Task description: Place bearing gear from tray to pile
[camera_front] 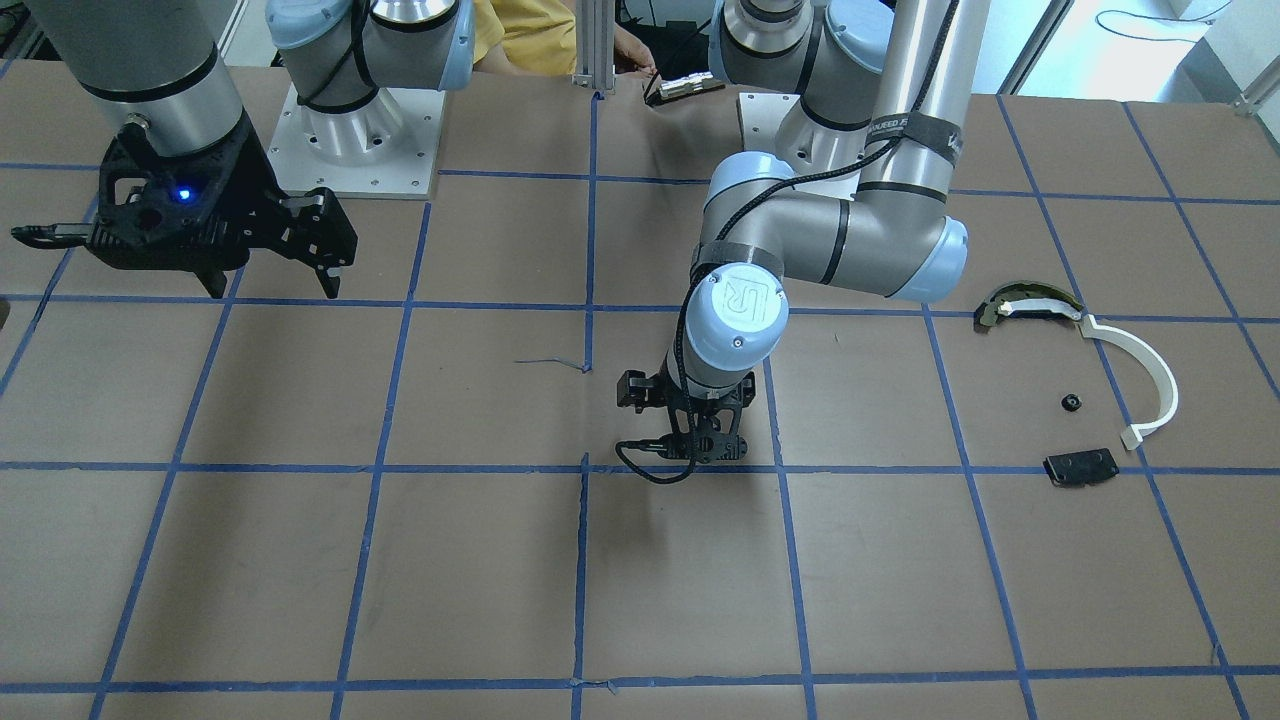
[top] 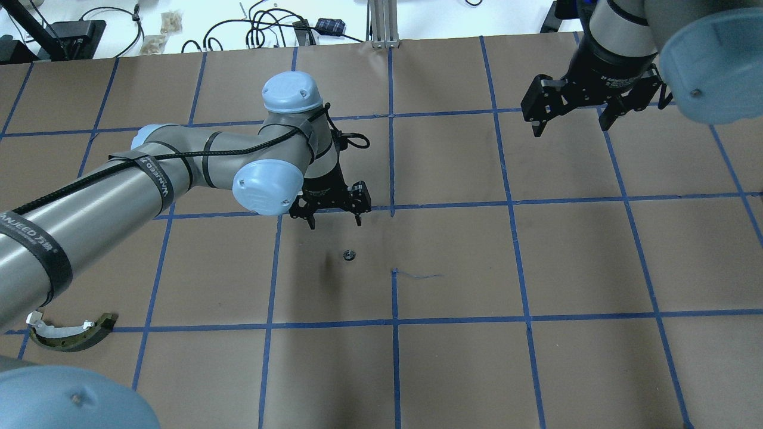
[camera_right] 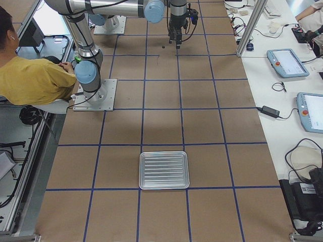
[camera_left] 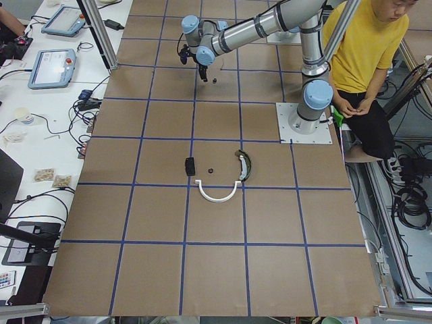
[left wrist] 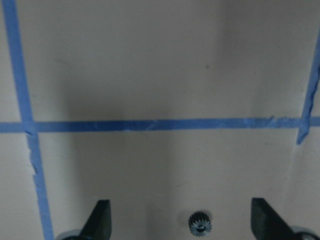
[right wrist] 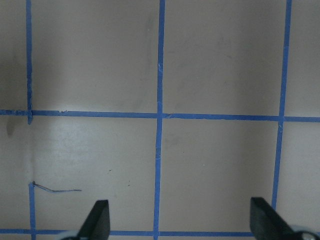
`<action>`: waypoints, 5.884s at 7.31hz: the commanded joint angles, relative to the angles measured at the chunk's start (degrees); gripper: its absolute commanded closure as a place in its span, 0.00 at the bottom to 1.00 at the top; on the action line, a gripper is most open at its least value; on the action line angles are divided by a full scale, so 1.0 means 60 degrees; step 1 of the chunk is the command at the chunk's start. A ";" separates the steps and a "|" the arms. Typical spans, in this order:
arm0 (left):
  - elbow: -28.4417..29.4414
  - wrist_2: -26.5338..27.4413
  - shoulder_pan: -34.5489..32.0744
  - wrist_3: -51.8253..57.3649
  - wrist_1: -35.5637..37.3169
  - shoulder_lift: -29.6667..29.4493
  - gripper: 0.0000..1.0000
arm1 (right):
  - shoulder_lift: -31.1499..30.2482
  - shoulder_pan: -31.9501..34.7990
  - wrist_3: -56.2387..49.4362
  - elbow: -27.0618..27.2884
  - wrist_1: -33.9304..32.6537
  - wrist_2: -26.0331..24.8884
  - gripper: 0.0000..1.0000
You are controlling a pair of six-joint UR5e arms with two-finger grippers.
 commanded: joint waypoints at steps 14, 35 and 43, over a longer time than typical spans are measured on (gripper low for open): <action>-0.0095 0.0065 -0.0117 0.0037 -0.0049 -0.0527 1.00 | 0.0004 0.0039 0.0013 0.0126 -0.0173 0.0116 0.00; 0.0505 0.2775 0.8159 0.7991 -0.0634 -0.0790 1.00 | 0.0019 0.0053 -0.0046 0.0140 -0.0188 0.0101 0.00; 0.0621 0.2834 0.8014 0.7875 -0.1042 -0.0528 0.12 | 0.0019 0.0053 -0.0061 0.0126 -0.0188 0.0101 0.00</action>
